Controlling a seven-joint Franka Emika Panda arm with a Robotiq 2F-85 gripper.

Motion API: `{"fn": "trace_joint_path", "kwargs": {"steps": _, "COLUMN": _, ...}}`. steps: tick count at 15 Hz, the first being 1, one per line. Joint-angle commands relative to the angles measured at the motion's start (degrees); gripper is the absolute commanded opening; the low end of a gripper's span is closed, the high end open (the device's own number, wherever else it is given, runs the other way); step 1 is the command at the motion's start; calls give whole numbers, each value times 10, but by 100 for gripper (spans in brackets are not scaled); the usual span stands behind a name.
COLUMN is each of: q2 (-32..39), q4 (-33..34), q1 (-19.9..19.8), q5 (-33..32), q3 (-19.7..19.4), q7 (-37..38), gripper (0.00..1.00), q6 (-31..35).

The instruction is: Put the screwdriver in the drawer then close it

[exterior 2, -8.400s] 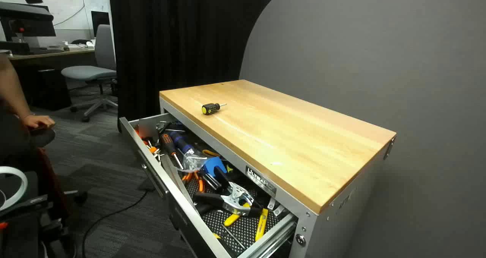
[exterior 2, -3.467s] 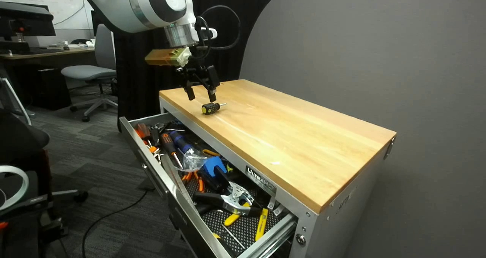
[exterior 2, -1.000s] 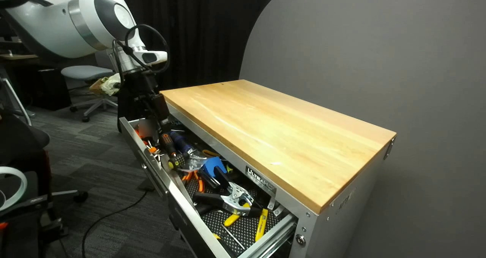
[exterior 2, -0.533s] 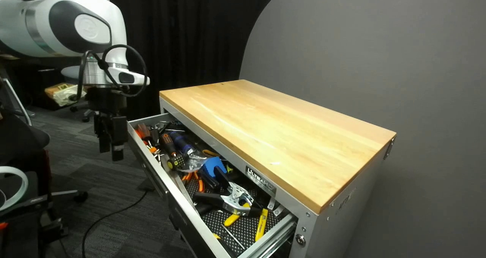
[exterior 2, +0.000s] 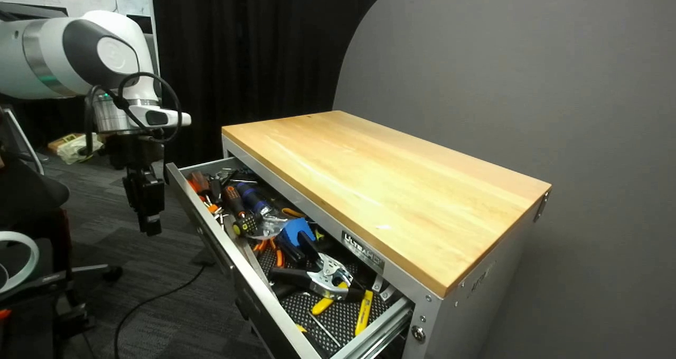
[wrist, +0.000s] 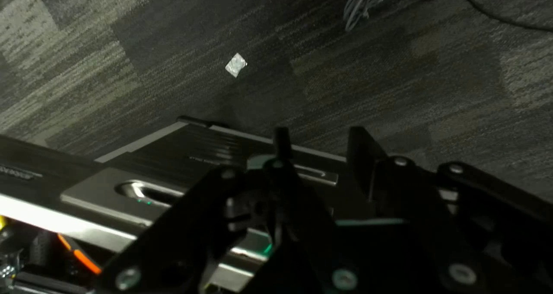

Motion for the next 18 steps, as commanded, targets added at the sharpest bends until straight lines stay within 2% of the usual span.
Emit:
{"fn": "trace_joint_path", "kwargs": {"steps": 1, "q2": 58, "q4": 60, "q1": 22, "q5": -115, "q3": -22, "q7": 109, "gripper": 8, "q6": 25}}
{"fn": "trace_joint_path", "kwargs": {"steps": 2, "q2": 73, "q4": 76, "q1": 26, "q5": -145, "q3": -27, "q7": 131, "gripper": 1, "q6": 24}}
{"fn": "trace_joint_path", "kwargs": {"steps": 3, "q2": 92, "q4": 97, "q1": 30, "q5": -179, "q3": -34, "q7": 157, "gripper": 0, "q6": 26}}
{"fn": "trace_joint_path", "kwargs": {"steps": 10, "q2": 206, "q4": 222, "q1": 58, "q5": -357, "q3": -63, "q7": 284, "gripper": 0, "q6": 14}}
{"fn": "trace_joint_path", "kwargs": {"steps": 15, "q2": 270, "q4": 312, "q1": 57, "q5": -436, "q3": -63, "q7": 326, "gripper": 0, "q6": -1}}
{"fn": "trace_joint_path", "kwargs": {"steps": 18, "q2": 273, "q4": 330, "q1": 52, "q5": -468, "q3": -60, "q7": 336, "gripper": 0, "q6": -18}}
